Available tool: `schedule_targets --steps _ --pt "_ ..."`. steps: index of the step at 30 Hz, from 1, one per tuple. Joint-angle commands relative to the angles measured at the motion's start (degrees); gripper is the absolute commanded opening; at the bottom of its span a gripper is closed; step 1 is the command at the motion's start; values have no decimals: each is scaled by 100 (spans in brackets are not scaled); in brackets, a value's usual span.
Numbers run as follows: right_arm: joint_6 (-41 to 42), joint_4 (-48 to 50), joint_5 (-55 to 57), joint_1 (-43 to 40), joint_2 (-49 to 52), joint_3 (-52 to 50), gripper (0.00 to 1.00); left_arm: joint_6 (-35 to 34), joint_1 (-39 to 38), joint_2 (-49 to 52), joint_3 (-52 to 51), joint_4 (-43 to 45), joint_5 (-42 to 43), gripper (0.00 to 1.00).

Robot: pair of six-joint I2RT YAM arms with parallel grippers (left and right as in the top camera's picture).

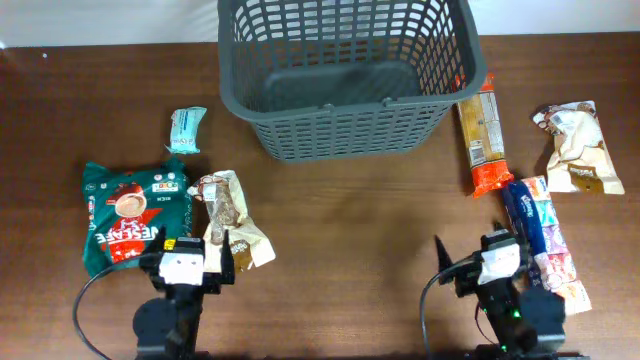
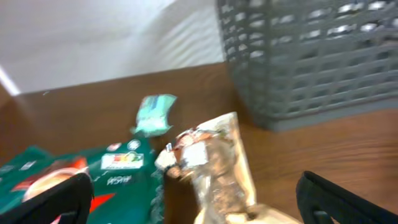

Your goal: Pack container

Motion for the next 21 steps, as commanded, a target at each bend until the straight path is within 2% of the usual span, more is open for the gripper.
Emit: schedule_targets --steps 1,5,9,13,17,21 --pt "175 254 -1720 -31 -55 -11 99 -160 -17 -50 168 109 750 99" --pt "177 457 -1786 -31 -55 -11 99 -505 -17 -50 417 17 789 99" --pt "201 863 -2133 -31 -55 -9 99 -509 -17 37 857 -330 767 99" --pt "1003 1392 -2120 -35 15 66 99 -509 -17 411 1467 -765 588 99" --pt "1327 1449 -1853 -37 468 444 99 -503 -17 1220 2299 -1169 22 99" --pt "1239 1421 -1657 -42 1541 1294 99 -254 -13 2391 3318 -1290 -291 99"
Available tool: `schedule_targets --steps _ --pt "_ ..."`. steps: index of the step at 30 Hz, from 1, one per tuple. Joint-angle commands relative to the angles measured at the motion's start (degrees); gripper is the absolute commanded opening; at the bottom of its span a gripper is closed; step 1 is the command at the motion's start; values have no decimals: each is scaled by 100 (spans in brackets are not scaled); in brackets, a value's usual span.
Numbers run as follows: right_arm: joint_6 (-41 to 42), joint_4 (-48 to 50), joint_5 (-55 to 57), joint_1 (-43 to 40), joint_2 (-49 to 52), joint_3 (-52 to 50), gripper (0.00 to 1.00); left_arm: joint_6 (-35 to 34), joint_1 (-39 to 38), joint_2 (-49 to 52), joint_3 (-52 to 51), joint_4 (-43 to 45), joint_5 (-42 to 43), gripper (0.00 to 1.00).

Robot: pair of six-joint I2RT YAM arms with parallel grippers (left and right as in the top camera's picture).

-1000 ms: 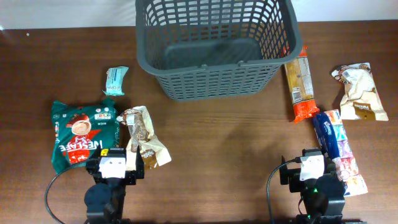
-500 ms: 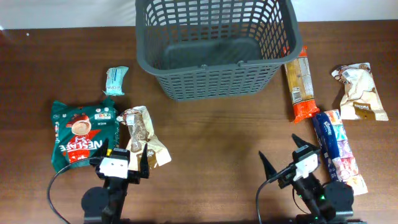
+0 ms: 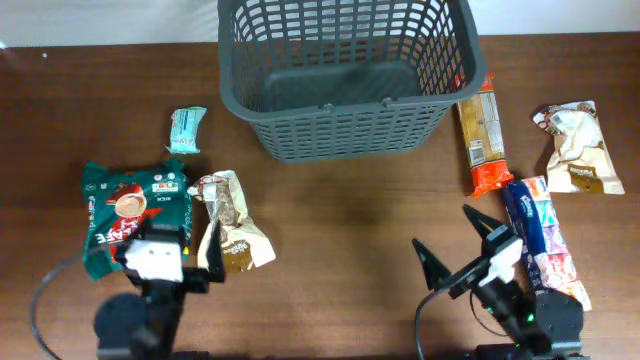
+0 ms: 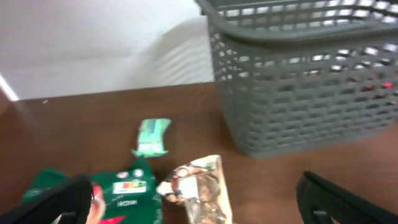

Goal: Pack container
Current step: 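Move the left gripper down onto the green Nescafe pack and grasp it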

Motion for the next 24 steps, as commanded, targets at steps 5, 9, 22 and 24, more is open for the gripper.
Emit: schedule_targets --steps 5,9,22,24 --pt "-568 -1379 424 -42 2483 2791 99 400 199 2426 2374 -531 -380 99" --pt "-1292 -3316 1093 -42 3963 5012 99 402 562 3748 3882 -1331 -57 99" --pt "-1340 -5984 3058 -57 6161 8596 99 415 1484 6155 6120 -3086 745 99" --pt "-1117 -6061 3318 -162 6299 8596 99 369 1484 6242 6120 -3235 737 99"
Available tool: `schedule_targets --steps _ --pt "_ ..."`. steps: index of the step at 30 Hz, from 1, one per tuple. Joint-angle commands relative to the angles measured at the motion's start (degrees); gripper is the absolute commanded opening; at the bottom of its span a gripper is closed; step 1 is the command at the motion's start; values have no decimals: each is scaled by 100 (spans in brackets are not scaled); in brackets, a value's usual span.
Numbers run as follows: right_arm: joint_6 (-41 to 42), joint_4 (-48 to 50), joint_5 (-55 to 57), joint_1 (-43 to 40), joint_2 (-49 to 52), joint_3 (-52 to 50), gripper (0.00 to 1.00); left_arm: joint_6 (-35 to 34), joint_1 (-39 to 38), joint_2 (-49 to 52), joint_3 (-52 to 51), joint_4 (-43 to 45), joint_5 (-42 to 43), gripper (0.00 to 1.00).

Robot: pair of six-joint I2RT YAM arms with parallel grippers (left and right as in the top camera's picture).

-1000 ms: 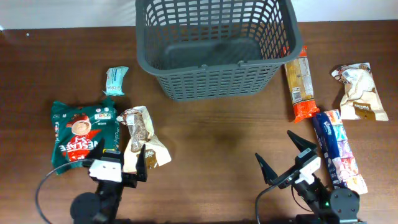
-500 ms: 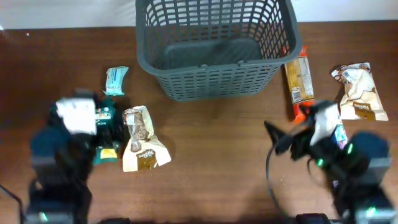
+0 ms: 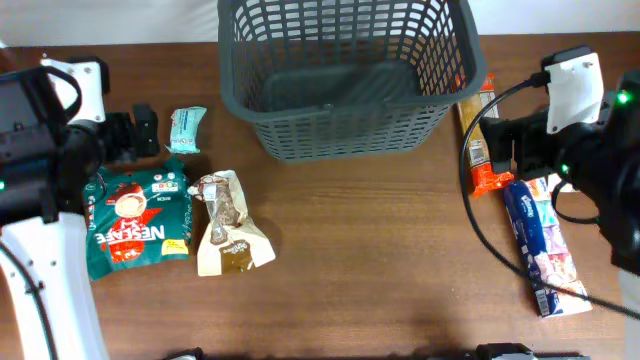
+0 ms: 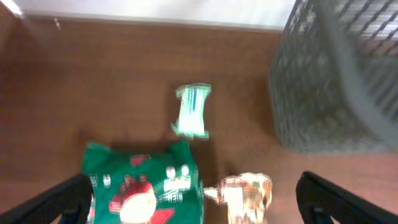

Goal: Pack container
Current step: 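Move the left gripper down onto the green Nescafe pack and grasp it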

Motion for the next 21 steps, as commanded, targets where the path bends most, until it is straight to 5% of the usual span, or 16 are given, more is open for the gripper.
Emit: schedule_targets --steps 1,8,15,21 --pt "313 -103 796 -195 284 83 99 50 24 125 116 -190 105 99" --pt "315 -302 782 -538 885 83 99 50 26 166 90 -1246 -120 99" --pt "313 -522 785 -538 1539 83 99 -1331 26 334 -415 -1836 -2494 99" --pt "317 -540 693 -538 1945 83 99 -1163 26 431 -535 -1880 -2505 99"
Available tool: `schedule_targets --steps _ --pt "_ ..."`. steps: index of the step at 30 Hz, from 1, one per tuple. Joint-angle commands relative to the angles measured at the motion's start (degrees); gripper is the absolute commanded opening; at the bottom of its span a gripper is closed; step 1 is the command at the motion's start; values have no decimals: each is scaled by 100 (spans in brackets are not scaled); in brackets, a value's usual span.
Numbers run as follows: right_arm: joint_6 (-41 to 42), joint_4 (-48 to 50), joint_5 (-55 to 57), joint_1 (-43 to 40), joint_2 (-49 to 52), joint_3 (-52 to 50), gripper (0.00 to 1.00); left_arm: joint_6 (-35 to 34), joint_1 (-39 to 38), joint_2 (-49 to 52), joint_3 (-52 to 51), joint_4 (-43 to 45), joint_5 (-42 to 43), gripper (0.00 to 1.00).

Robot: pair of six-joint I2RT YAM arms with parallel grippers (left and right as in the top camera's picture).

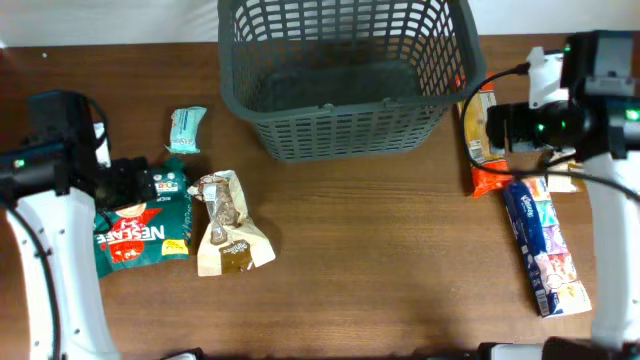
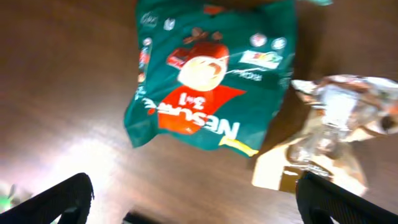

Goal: Pack container
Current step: 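Move the left gripper down onto the green Nescafe pack and grasp it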

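Observation:
The grey mesh basket [image 1: 345, 75] stands at the table's far middle with nothing showing inside. A green Nescafe bag [image 1: 140, 228] [image 2: 208, 87] lies at the left. A beige snack bag [image 1: 230, 225] [image 2: 329, 130] is right beside it. My left gripper [image 1: 135, 184] [image 2: 199, 214] hovers open over the green bag's upper part, its fingers [image 2: 68, 199] wide apart and holding nothing. A small teal packet [image 1: 187, 128] lies beyond them. At the right, my right gripper [image 1: 503, 127] hangs over a long orange packet [image 1: 484, 150]; whether its jaws are open or shut is hidden.
A long blue and multicoloured pack [image 1: 541, 245] lies near the right edge, below the orange packet. The right arm covers the spot further right. Bare brown table [image 1: 370, 260] stretches between the two groups of items in front of the basket.
My left gripper has come nearer, from beside the teal packet to above the green bag. The right arm shifted slightly left and up over the orange packet. No item has moved.
Both arms first stood low at the table's front edge, then rose a little with their grippers open. After that they reached out, the left toward the teal packet, the right toward the orange packet. Now each hangs over its own side's items, and all packets lie where they began.

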Motion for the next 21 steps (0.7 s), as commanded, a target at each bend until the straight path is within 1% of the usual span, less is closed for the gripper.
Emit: schedule_targets --steps 1,3,7,10,14,15,16,17,19,20,21 --pt "74 -4 0 -42 173 83 99 22 22 28 -37 -61 -380 99" --pt "201 -4 -13 -42 245 83 99 229 87 28 -37 -98 -374 99" --pt "243 46 -13 -42 273 83 99 417 439 35 -37 -94 -299 99" --pt "243 37 -11 -42 271 85 99 435 1001 66 -42 52 -205 99" --pt "243 -42 -11 -42 271 85 99 501 2109 284 -42 409 411 100" --pt "240 -39 -11 -42 271 85 99 557 2356 367 -44 498 632 100" --pt "243 -33 -11 -42 271 85 99 1054 2802 568 -42 693 1484 99" --pt "243 -28 -11 -42 271 85 99 1486 3008 699 -42 787 2179 100" --pt "243 -26 -11 -42 271 85 99 2107 3244 957 -44 933 3126 100" --pt "243 -37 -11 -42 271 85 99 2354 3309 1115 -42 994 3375 100" --pt "243 -61 -11 -42 271 85 99 2490 3335 1246 -42 1019 3442 100"
